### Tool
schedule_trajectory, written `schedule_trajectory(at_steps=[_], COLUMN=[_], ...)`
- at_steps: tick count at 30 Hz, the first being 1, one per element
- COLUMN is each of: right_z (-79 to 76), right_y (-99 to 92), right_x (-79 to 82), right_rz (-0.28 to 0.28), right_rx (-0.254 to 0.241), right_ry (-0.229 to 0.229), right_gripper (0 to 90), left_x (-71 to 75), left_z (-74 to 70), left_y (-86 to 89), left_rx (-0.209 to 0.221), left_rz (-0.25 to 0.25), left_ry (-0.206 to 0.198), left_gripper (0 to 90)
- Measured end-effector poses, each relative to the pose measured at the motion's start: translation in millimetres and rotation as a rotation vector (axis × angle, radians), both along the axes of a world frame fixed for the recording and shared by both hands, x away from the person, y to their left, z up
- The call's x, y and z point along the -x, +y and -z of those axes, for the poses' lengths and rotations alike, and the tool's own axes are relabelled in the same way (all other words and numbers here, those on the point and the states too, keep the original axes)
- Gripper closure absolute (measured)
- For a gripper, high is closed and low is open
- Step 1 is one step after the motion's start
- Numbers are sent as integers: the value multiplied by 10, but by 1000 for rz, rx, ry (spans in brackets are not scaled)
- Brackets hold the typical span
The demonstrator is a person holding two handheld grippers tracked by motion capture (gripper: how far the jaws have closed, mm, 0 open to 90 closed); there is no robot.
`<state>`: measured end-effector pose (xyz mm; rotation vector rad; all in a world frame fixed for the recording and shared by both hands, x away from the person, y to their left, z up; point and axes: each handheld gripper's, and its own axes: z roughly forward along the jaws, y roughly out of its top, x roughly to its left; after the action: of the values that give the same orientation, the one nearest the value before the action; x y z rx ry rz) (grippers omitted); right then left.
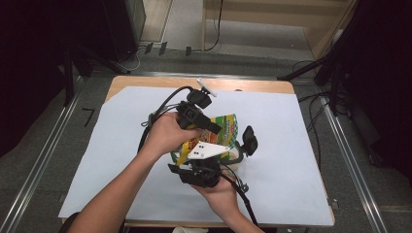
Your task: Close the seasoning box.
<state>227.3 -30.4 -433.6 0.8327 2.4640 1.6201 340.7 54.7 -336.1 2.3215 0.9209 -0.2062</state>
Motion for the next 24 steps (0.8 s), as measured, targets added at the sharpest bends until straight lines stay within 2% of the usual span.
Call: schedule_trajectory(at_steps=[3, 5, 9, 24], right_z=[13, 21, 17, 12], right_y=[25, 30, 17, 11], right_x=[11, 10, 2, 31], right_rz=[-4, -1, 3, 0], right_rx=[16, 24, 22, 20], right_ry=[-10, -13, -9, -9], right_gripper=[668, 668, 668, 658], left_x=[-1, -28, -17, 21], left_z=[38, 46, 40, 27], left_y=[73, 74, 52, 48], left_rx=[55, 65, 59, 53], left_rz=[-12, -14, -5, -12], left_ry=[11, 26, 15, 12], left_gripper=[824, 825, 823, 821])
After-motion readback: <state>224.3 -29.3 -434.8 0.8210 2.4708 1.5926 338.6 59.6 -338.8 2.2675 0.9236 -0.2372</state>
